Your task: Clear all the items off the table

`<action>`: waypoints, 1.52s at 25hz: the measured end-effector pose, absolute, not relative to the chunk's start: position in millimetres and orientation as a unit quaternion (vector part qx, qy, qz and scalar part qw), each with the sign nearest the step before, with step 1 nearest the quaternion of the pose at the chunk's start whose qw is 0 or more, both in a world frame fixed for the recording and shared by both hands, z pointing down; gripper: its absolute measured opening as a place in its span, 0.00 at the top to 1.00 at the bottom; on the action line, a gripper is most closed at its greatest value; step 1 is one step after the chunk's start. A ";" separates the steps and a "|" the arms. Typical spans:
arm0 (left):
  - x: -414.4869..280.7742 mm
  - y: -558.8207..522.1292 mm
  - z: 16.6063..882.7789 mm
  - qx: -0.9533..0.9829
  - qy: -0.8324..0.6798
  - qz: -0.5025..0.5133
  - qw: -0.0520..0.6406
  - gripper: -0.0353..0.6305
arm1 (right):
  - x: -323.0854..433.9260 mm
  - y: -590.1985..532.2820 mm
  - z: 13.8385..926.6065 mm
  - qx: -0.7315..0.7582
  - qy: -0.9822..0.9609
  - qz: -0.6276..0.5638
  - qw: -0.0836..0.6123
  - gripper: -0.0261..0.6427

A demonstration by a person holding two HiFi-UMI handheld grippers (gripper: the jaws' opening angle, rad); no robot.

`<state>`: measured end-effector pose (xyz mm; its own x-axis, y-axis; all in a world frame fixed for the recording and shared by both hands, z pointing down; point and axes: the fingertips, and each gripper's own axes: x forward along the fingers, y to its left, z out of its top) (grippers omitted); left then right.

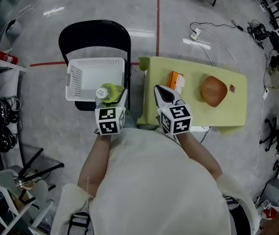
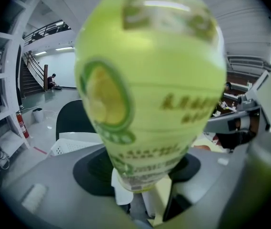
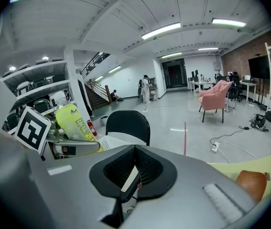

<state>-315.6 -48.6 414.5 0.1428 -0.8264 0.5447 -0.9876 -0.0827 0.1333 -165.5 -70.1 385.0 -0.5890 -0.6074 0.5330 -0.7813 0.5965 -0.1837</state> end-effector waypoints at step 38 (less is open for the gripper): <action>-404.4 -146.9 595.7 0.706 -0.580 0.236 0.330 0.51 | -264.8 -114.0 456.9 0.441 -0.813 0.278 0.260 0.96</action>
